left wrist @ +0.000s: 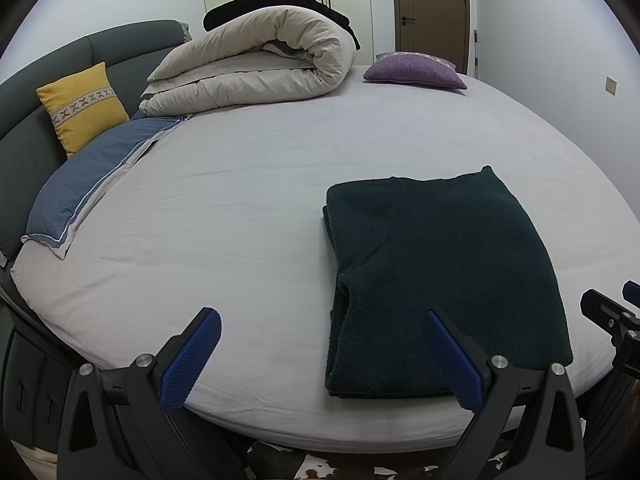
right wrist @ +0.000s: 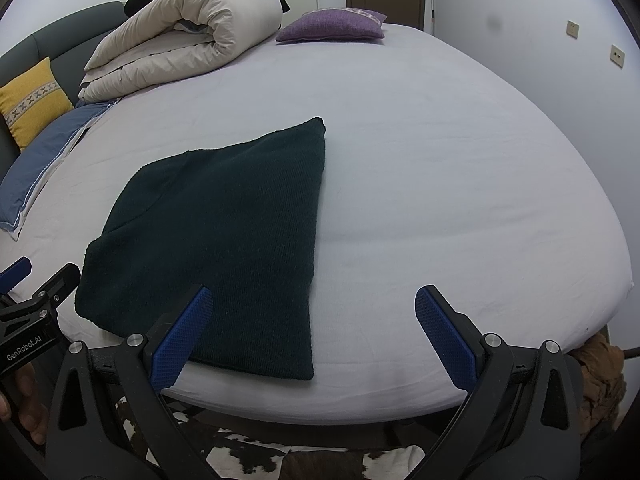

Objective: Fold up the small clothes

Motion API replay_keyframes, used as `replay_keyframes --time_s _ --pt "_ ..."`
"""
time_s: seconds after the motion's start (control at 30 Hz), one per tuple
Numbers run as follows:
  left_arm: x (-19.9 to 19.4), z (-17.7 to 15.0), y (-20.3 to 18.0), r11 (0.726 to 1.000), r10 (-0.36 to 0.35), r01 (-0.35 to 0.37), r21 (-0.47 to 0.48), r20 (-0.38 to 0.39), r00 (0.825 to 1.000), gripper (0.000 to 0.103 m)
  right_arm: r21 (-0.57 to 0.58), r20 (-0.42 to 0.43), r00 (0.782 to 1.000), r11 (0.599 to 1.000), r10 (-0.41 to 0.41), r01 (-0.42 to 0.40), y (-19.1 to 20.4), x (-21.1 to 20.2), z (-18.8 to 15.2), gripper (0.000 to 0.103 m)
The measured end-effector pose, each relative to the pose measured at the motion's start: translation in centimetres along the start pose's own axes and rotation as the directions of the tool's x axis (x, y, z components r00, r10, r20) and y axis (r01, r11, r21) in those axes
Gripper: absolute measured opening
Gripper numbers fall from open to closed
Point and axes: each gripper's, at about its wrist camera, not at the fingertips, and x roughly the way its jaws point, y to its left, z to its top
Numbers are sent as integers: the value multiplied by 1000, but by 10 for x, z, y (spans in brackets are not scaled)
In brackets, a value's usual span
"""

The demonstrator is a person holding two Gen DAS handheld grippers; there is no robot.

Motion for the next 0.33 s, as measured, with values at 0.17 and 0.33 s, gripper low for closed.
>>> replay_keyframes --time_s 0.17,0.33 --pt "-1 -1 1 1000 3 -3 -3 2 1000 103 -1 -2 1000 1000 1 -1 0 0 0 103" --pt "-2 0 3 1000 1 -1 0 11 1000 103 -1 -2 1000 1000 2 -2 0 0 0 103"
